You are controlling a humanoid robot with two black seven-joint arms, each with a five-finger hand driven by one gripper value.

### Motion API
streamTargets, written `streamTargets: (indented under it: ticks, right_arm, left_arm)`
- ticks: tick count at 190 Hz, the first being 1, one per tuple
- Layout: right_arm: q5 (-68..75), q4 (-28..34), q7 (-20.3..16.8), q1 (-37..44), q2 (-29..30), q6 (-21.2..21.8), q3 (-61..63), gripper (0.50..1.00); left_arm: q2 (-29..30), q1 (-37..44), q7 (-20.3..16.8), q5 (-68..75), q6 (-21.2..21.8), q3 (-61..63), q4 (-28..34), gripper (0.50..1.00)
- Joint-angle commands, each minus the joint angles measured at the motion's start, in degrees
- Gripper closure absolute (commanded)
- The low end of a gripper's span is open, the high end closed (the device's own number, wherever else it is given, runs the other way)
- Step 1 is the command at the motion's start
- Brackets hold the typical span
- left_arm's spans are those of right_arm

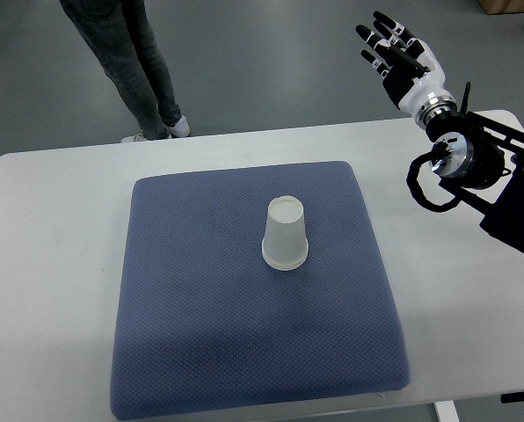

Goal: Stack paper cups

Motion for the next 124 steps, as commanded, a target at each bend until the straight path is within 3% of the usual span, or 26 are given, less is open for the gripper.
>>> streamTargets:
  ticks: [1,124]
  right_arm:
    - [-0.79,0.0,0.2,-0.86,0.78,0.03,0.41,0.587]
    - [-3.25,-1.14,3.37,-1.65,0.69,-1.12,1.2,0.587]
  left_arm:
    - [0.0,0.0,0.0,0.0,0.06,-0.05,0.08,0.5]
    - [0.0,0.0,0.0,0.0,0.06,-0.05,-0.01,0.5]
